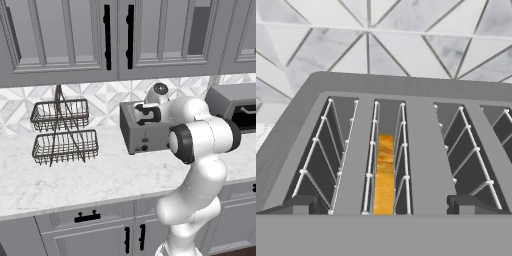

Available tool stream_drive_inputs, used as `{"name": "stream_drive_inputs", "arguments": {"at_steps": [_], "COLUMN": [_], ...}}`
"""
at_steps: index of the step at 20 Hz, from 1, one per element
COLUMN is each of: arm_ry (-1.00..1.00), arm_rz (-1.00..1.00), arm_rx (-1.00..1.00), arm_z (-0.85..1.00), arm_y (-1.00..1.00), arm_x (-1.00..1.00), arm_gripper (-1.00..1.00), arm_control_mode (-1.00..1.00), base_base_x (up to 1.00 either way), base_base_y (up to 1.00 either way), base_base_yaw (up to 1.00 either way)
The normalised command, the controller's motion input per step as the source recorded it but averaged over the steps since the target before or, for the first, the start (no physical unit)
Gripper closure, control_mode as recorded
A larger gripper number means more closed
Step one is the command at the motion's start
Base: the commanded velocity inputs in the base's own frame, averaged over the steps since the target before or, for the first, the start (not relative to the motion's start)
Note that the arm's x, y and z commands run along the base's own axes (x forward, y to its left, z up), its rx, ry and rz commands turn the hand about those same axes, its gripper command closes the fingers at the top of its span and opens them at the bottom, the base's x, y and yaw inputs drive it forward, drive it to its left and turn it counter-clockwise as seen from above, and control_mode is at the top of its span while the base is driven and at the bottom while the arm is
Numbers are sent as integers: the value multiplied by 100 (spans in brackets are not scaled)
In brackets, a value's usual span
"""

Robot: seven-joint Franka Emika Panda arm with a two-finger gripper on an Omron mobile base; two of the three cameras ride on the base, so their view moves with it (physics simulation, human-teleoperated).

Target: Start the toaster. Once the lever pops up, take the bread to the plate on the dining counter.

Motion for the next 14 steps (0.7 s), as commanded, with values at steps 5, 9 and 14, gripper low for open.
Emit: {"name": "stream_drive_inputs", "arguments": {"at_steps": [5, 9, 14], "arm_ry": [0, 0, 0], "arm_rz": [0, 0, 0], "arm_rx": [0, 0, 0], "arm_z": [0, 0, 0], "arm_y": [0, 0, 0], "arm_x": [0, 0, 0], "arm_gripper": [-100, -100, -100], "arm_control_mode": [-100, -100, -100], "base_base_x": [0, 0, 0], "base_base_y": [0, 0, 0], "base_base_yaw": [0, 0, 0]}}
